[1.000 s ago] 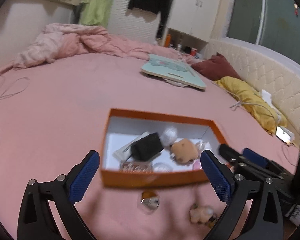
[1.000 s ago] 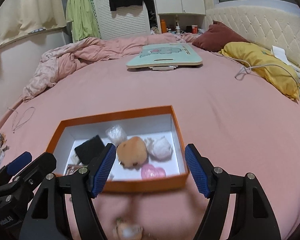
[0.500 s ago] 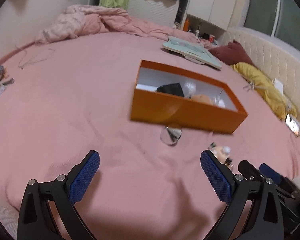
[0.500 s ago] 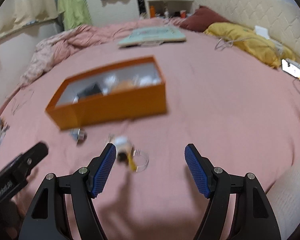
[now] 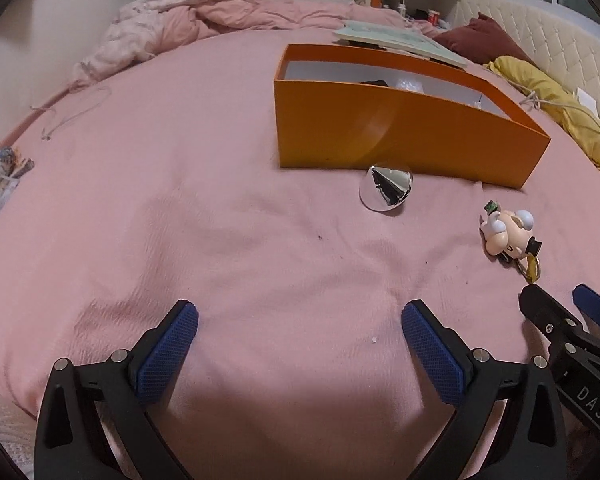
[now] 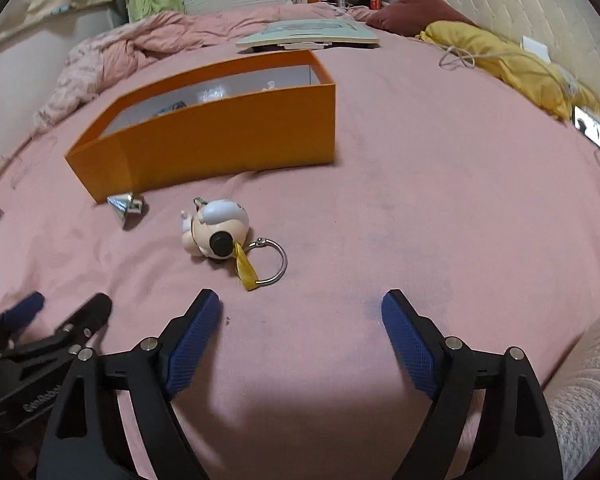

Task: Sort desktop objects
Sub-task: 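Withdraw both grippers from the box toward the silver cone and figurine, then grasp the silver cone with the left gripper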

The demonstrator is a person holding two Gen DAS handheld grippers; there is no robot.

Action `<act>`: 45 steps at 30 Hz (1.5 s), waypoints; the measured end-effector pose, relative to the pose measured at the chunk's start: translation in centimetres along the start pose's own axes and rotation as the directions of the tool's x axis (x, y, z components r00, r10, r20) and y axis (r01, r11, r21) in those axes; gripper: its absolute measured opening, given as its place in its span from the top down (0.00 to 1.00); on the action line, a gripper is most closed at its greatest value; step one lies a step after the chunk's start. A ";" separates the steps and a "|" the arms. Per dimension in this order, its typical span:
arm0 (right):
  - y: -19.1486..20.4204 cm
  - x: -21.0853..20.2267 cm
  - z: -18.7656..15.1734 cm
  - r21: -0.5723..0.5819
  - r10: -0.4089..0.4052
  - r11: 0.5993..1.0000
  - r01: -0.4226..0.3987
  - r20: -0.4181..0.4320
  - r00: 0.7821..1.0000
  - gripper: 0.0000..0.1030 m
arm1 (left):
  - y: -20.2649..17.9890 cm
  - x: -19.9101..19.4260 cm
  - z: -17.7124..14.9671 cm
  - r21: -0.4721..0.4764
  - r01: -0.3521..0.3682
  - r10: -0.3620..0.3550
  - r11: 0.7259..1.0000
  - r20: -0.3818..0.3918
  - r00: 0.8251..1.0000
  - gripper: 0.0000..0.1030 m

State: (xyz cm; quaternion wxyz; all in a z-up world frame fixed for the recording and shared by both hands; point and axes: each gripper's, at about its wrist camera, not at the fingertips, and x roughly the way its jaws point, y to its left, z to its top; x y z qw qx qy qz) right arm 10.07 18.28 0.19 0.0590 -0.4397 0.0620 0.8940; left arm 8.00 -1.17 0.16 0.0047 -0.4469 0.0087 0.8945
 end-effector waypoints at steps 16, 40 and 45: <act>0.8 0.4 -0.2 -0.014 -0.042 0.999 0.042 0.002 0.999 0.16 | 0.2 -1.0 0.6 -0.030 0.061 -0.060 0.998 0.051 0.997 0.01; -1.9 -0.5 1.2 0.210 -0.045 0.977 0.036 0.038 0.998 0.16 | -2.8 4.6 7.1 -0.011 0.135 -0.134 0.991 0.035 0.990 0.34; -1.5 -0.1 1.1 0.187 -0.040 0.982 0.034 0.031 0.999 0.16 | -2.0 3.7 6.3 -0.040 0.152 -0.150 0.988 0.046 0.988 0.72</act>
